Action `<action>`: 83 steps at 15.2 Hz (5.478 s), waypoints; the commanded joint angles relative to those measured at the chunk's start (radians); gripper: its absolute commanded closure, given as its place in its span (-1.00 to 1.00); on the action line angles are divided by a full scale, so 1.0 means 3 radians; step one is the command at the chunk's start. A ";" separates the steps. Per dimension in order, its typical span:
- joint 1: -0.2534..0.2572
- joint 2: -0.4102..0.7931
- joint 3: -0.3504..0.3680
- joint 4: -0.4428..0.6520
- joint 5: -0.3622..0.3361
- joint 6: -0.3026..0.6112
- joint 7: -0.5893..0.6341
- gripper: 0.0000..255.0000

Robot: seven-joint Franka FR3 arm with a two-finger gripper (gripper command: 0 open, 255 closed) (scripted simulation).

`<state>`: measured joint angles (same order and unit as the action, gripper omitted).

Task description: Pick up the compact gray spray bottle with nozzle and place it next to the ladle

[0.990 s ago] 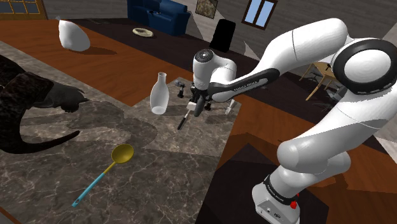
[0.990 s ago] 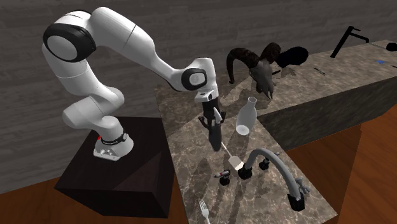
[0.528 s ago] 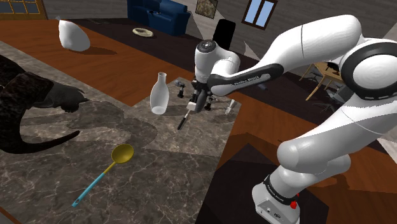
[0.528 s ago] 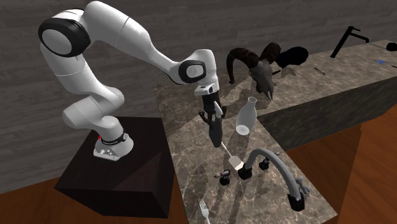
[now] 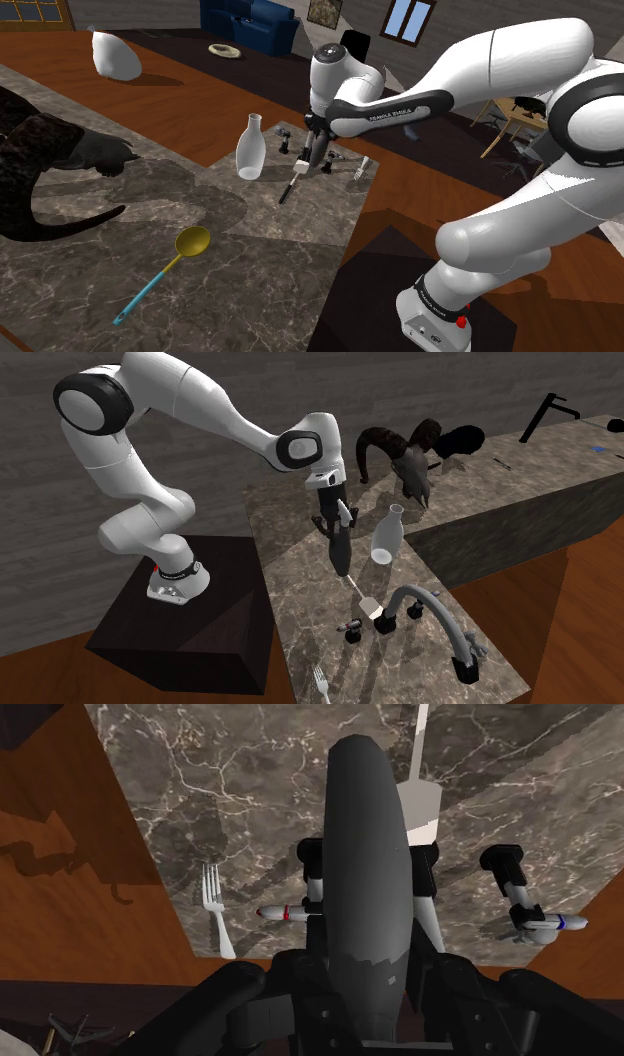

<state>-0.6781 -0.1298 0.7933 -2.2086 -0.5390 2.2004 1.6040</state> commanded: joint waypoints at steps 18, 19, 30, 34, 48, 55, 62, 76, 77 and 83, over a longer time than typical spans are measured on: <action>0.0075 -0.0307 -0.0146 0.0564 0.0443 -0.0631 -0.0596 1.00; 0.0076 -0.0314 -0.0151 0.0601 0.0456 -0.0667 -0.0620 1.00; 0.0074 -0.0328 -0.0179 0.1059 0.0533 -0.1089 -0.0841 1.00; 0.0100 -0.0344 -0.0136 0.1180 0.0557 -0.1239 -0.0832 1.00; 0.0390 -0.0250 0.0770 0.1545 0.0575 -0.1999 0.0153 1.00; 0.0592 0.0673 0.1693 0.2115 -0.0110 -0.2724 0.1122 1.00; 0.2203 0.1742 0.1381 0.2986 -0.0895 -0.3588 0.1925 1.00; 0.2962 0.2240 0.1162 0.3234 -0.1130 -0.3674 0.2397 1.00; 0.2928 0.2236 0.1172 0.3172 -0.1116 -0.3631 0.2421 1.00; 0.2760 0.2229 0.1217 0.2837 -0.1062 -0.3388 0.2559 1.00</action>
<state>0.1550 0.5388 1.1564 -1.3436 -0.8598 1.1743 2.3640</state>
